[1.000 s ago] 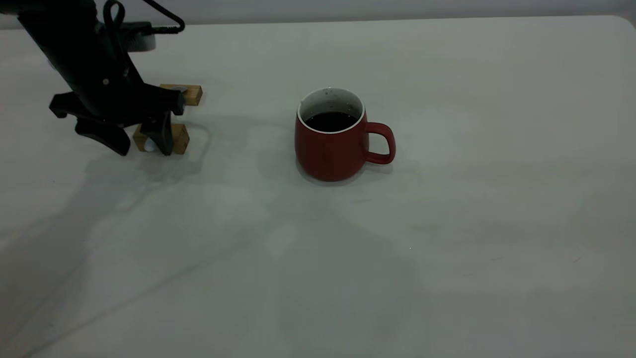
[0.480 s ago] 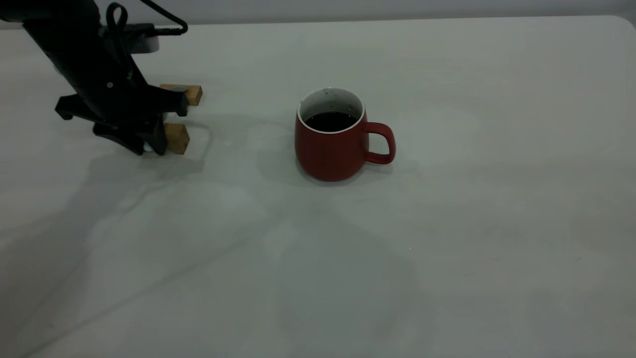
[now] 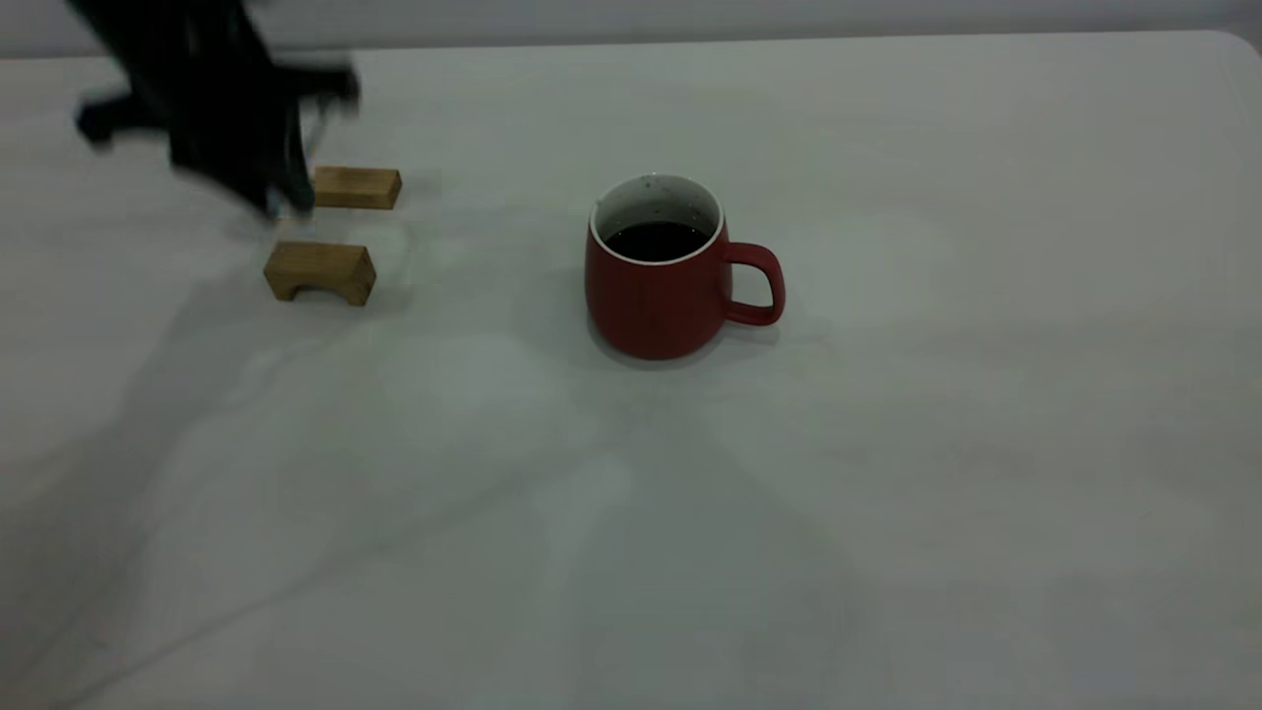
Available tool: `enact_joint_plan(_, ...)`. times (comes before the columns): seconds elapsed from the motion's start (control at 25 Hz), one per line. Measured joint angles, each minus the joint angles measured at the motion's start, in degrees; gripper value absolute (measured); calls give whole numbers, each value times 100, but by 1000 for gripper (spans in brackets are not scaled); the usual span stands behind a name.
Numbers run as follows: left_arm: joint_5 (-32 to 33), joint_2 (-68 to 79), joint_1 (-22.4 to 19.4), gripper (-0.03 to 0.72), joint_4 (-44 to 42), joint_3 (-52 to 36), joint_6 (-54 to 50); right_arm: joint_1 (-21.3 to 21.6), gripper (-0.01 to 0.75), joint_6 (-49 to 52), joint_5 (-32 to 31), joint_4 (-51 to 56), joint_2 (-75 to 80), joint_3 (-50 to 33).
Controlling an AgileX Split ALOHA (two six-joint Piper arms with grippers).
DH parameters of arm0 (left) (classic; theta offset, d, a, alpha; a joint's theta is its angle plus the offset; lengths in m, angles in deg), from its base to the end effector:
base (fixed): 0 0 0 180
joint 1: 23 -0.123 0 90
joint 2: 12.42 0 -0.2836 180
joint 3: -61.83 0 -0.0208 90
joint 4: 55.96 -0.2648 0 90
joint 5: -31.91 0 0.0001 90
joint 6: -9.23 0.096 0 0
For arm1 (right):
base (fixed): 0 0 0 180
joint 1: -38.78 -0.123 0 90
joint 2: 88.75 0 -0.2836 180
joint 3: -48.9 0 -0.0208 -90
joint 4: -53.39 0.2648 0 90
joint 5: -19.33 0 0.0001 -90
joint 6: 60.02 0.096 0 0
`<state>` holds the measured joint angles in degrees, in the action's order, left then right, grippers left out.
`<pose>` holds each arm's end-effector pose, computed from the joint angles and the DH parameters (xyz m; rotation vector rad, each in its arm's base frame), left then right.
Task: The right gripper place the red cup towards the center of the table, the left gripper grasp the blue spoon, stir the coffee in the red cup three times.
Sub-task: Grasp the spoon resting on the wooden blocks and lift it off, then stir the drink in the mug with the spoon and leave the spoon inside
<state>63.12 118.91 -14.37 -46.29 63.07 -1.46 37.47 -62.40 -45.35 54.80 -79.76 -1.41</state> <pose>0.4282 -0.0735 0.0909 -0.2347 2.8203 -0.2332 0.0164 0.0025 0.2667 -0.0711 2.1625 0.0194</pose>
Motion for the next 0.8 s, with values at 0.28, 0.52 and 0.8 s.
enact_joint_plan(0.28,1981,-762,0,176,2187,262,-3140,0,236,0,0,0,0,0)
enact_joint_plan(0.52,2580,-785,0,176,4895,262,-4924,0,236,0,0,0,0,0)
enact_joint_plan(0.8,2950,-364,207,176,6631,262,-4992,0,236,0,0,0,0,0)
